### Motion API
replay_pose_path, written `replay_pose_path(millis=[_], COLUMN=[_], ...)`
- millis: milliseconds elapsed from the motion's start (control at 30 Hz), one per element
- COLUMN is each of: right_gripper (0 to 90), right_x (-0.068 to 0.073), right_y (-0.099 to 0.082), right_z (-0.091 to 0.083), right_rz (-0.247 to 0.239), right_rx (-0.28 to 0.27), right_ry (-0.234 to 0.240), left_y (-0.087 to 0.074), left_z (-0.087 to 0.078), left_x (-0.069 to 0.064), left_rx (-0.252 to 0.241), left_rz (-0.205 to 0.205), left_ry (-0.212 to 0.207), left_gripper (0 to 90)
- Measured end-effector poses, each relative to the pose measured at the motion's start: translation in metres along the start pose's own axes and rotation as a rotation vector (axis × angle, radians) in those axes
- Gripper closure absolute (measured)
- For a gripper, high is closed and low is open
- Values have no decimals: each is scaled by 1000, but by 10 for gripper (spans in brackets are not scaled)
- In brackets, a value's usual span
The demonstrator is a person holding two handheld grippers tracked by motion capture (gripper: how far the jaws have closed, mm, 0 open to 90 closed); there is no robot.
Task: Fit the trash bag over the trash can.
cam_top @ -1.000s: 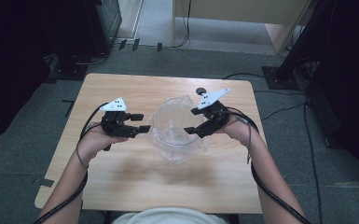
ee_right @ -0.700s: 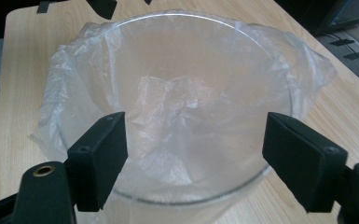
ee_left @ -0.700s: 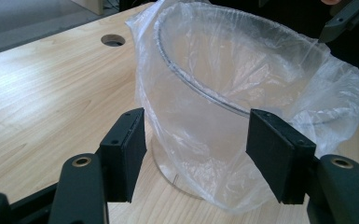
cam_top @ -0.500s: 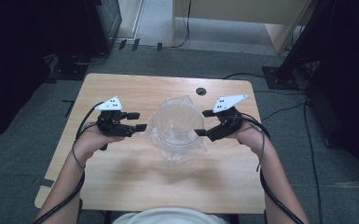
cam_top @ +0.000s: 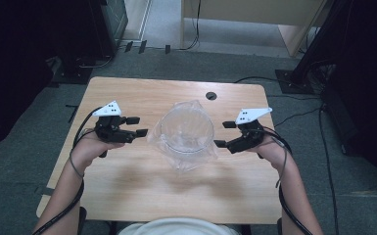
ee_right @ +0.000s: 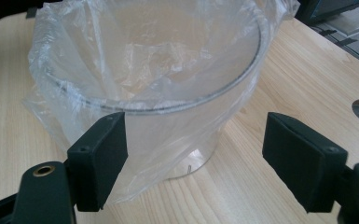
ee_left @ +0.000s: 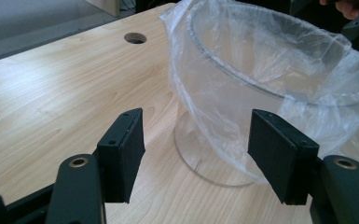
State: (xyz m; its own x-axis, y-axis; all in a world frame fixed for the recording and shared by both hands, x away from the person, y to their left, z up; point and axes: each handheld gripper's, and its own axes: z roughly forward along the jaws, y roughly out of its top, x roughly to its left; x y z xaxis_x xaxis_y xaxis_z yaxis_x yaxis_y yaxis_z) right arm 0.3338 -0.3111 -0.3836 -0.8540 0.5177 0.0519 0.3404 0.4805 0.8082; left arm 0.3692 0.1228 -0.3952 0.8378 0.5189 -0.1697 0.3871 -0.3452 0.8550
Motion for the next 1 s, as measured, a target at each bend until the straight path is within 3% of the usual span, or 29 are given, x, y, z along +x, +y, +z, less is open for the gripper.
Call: replay_pose_path(millis=[100,333,467,533,800,867,1000], right_gripper=[220,220,221,222,221,221,223], right_x=[-1,-9,-16,-18,-21,-22,-23], right_y=[-10,-32,-44,-48,-59,-62,-67], right_z=[-1,5,13,16,31,35,43], right_rz=[29,60,66,85,101,107,97], right_rx=[-13,36,57,52,64,67,64], right_ry=[-5,-43,-113,-126,-119,-121,-148], left_y=[-4,-12,-19,-24,-38,-42,-49], left_z=[0,4,9,12,23,28,35], left_x=[3,8,13,15,20,21,25], left_rx=[6,13,19,27,53,70,77], left_rz=[-5,-7,-12,-15,2,27,33], left_ry=[7,4,10,13,28,34,37], left_gripper=[355,352,352,352,352,352,352])
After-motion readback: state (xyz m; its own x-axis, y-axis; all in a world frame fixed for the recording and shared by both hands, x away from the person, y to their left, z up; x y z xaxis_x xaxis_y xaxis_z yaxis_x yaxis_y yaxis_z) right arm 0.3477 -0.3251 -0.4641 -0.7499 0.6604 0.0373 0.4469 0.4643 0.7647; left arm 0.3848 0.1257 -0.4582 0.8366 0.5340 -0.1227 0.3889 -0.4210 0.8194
